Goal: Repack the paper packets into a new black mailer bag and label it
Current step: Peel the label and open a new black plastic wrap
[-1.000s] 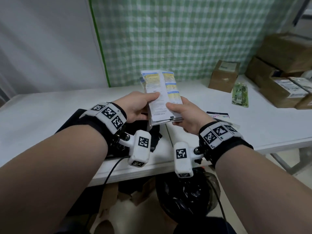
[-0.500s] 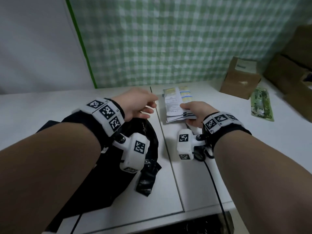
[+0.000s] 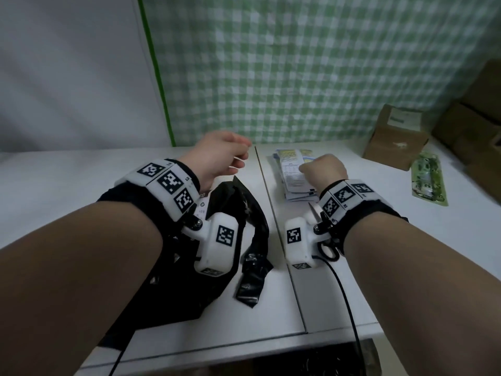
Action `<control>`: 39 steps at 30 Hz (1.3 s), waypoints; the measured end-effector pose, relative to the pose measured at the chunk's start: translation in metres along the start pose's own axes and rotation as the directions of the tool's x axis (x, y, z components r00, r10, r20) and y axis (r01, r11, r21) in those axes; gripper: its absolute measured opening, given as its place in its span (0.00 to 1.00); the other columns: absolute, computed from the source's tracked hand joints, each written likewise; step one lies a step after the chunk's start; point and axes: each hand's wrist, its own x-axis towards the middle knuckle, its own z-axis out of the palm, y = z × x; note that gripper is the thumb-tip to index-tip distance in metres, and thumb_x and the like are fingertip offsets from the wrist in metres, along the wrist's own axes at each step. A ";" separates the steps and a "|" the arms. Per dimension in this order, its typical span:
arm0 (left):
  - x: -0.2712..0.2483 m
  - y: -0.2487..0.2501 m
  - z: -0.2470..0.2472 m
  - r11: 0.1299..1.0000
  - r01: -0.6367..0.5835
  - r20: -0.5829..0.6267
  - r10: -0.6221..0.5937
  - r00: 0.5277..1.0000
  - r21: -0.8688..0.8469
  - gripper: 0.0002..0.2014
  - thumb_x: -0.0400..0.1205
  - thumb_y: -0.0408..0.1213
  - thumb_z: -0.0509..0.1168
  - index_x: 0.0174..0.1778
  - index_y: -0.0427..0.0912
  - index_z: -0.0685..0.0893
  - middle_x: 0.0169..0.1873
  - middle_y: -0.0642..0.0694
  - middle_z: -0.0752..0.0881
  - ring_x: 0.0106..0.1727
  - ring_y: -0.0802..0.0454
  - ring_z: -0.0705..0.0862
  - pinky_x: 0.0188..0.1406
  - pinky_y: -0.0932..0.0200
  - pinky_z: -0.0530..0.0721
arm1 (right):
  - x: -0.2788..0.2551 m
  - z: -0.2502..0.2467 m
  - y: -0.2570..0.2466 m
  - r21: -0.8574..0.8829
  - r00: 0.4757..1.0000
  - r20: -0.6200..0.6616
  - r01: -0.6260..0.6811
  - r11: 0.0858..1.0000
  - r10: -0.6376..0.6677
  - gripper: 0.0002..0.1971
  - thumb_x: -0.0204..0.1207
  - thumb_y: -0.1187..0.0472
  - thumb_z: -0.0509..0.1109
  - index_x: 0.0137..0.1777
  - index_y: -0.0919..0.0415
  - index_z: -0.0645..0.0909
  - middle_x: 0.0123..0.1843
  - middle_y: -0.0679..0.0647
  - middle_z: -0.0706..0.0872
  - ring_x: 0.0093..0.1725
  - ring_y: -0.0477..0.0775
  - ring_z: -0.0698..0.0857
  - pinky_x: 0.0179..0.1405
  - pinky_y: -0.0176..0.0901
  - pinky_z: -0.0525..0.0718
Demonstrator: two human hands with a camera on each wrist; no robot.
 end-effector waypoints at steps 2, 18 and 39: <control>-0.012 -0.004 -0.016 0.997 -0.010 -0.068 0.015 0.998 0.070 0.06 0.81 0.32 0.62 0.48 0.43 0.83 0.36 0.51 0.82 0.36 0.58 0.79 0.32 0.69 0.76 | -0.028 0.000 -0.012 0.129 0.989 0.105 0.088 0.988 -0.102 0.06 0.75 0.60 0.65 0.40 0.62 0.73 0.34 0.56 0.76 0.36 0.57 0.76 0.29 0.39 0.73; -0.109 -0.067 -0.050 0.971 0.233 -0.176 -0.221 0.959 0.054 0.25 0.70 0.17 0.69 0.60 0.44 0.82 0.62 0.39 0.82 0.56 0.41 0.84 0.58 0.50 0.85 | -0.192 0.035 -0.008 0.514 0.771 0.591 -0.132 0.848 -0.238 0.07 0.78 0.59 0.70 0.52 0.59 0.82 0.49 0.52 0.85 0.45 0.50 0.84 0.43 0.38 0.85; -0.150 -0.088 -0.042 0.987 0.133 -0.130 -0.144 0.981 -0.089 0.19 0.73 0.14 0.64 0.56 0.36 0.83 0.45 0.35 0.86 0.44 0.43 0.85 0.45 0.52 0.86 | -0.213 0.045 0.050 0.754 0.777 0.539 -0.274 0.597 -0.324 0.23 0.72 0.81 0.66 0.65 0.65 0.78 0.52 0.57 0.88 0.48 0.53 0.87 0.46 0.42 0.86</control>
